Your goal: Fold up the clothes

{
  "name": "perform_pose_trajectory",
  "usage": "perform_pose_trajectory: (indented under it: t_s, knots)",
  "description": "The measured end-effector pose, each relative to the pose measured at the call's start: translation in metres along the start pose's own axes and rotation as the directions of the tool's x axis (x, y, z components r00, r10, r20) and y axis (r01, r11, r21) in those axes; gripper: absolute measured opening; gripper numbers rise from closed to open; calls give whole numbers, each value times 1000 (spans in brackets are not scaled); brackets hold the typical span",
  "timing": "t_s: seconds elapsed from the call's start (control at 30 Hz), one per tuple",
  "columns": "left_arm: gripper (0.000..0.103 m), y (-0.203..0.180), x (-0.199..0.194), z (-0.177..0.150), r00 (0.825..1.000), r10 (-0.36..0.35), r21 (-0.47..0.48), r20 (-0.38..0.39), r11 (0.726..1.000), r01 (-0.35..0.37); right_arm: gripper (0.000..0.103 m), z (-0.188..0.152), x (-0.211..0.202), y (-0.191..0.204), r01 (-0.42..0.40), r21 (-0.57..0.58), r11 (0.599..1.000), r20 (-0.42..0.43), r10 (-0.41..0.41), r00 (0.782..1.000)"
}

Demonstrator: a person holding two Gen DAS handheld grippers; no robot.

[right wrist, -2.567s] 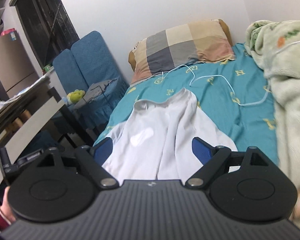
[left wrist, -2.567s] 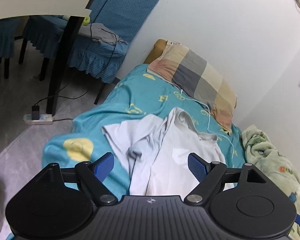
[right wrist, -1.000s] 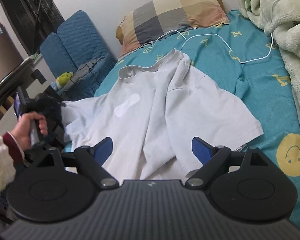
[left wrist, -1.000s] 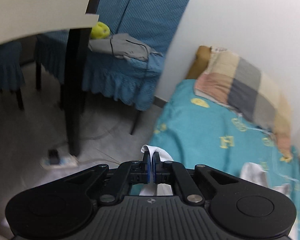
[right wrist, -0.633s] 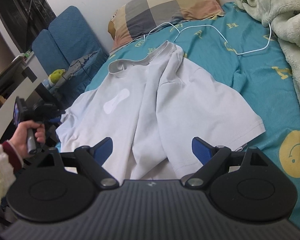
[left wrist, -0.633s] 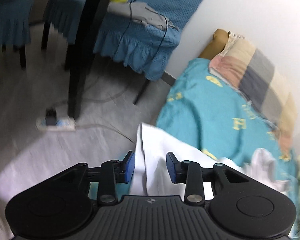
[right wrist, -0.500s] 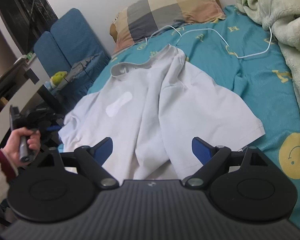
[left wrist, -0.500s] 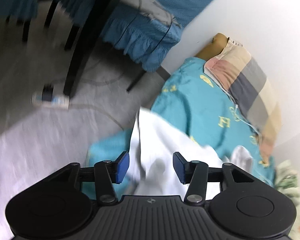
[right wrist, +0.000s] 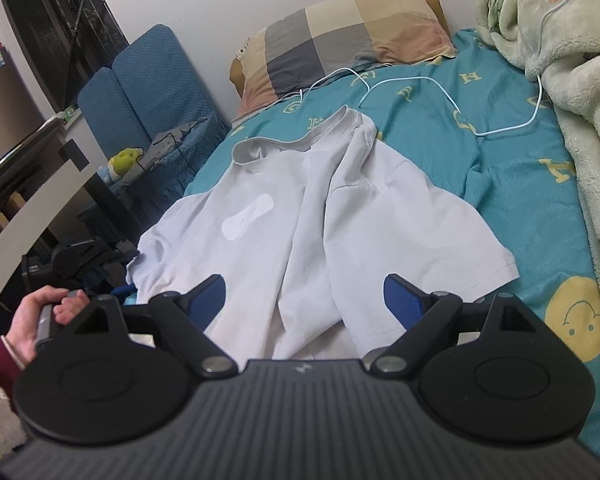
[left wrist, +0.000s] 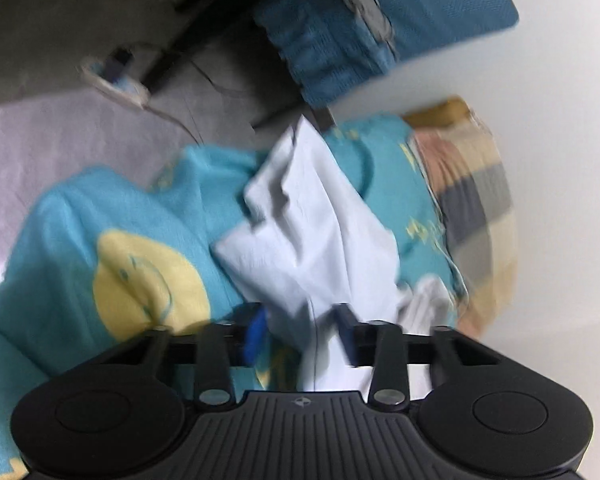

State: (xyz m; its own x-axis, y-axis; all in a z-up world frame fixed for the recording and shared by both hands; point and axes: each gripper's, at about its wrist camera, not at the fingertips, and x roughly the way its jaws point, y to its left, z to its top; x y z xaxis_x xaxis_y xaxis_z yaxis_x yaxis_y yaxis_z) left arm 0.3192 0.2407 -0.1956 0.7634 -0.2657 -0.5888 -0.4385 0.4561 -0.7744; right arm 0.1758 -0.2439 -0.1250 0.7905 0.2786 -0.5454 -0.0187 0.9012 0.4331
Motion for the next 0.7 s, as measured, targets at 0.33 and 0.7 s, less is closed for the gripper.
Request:
perform_pose_trajectory:
  t_s: [0.33, 0.7]
  knots:
    - [2, -45, -9, 32, 950, 248, 317, 189, 900, -298, 88, 1, 1, -3, 3, 8, 1000, 3, -3, 1000]
    - [35, -51, -12, 14, 956, 244, 490, 162, 821, -292, 88, 6, -3, -4, 20, -3, 1000, 33, -20, 999]
